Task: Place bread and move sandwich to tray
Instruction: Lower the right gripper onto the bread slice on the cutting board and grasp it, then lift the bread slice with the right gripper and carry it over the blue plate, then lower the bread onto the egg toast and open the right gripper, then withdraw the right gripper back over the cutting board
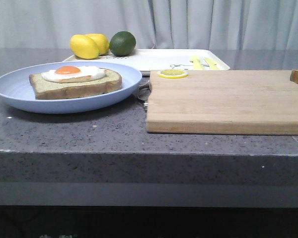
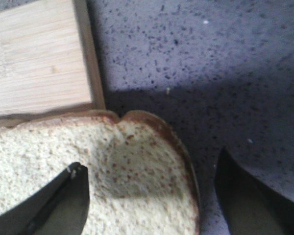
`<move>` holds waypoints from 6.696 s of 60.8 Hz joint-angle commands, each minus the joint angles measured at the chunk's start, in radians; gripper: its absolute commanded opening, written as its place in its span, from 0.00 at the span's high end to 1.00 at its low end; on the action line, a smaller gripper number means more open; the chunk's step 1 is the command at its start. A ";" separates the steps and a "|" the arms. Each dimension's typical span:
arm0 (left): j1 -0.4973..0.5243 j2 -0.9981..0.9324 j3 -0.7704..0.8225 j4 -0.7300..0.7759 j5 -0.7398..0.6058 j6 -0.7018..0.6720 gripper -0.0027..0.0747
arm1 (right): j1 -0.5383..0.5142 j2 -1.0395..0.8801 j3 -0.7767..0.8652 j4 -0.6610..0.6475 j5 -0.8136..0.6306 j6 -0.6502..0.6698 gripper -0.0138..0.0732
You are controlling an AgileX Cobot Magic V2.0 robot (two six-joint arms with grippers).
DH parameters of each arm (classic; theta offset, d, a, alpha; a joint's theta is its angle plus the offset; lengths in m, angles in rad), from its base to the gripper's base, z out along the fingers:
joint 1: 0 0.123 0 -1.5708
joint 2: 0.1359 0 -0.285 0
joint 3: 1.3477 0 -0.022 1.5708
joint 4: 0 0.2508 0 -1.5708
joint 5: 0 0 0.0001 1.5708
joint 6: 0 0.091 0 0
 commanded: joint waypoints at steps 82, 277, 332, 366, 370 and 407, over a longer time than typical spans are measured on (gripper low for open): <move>0.003 -0.002 -0.036 -0.010 -0.086 -0.009 0.14 | -0.008 0.020 -0.030 0.083 0.120 -0.030 0.89; 0.003 -0.002 -0.036 -0.010 -0.080 -0.009 0.14 | 0.771 0.289 -0.490 0.696 -0.153 0.218 0.85; 0.003 0.026 -0.036 -0.010 -0.082 -0.009 0.14 | 0.746 0.289 -0.510 0.708 -0.076 0.218 0.60; 0.003 0.026 -0.036 -0.010 -0.082 -0.009 0.14 | 0.682 0.270 -0.666 0.506 0.121 0.313 0.69; 0.003 0.026 -0.036 -0.010 -0.082 -0.009 0.14 | 0.682 0.248 -0.683 0.462 0.121 0.314 0.75; 0.003 0.026 -0.036 -0.010 -0.082 -0.009 0.14 | 0.678 0.048 -0.685 -0.081 0.121 0.348 0.92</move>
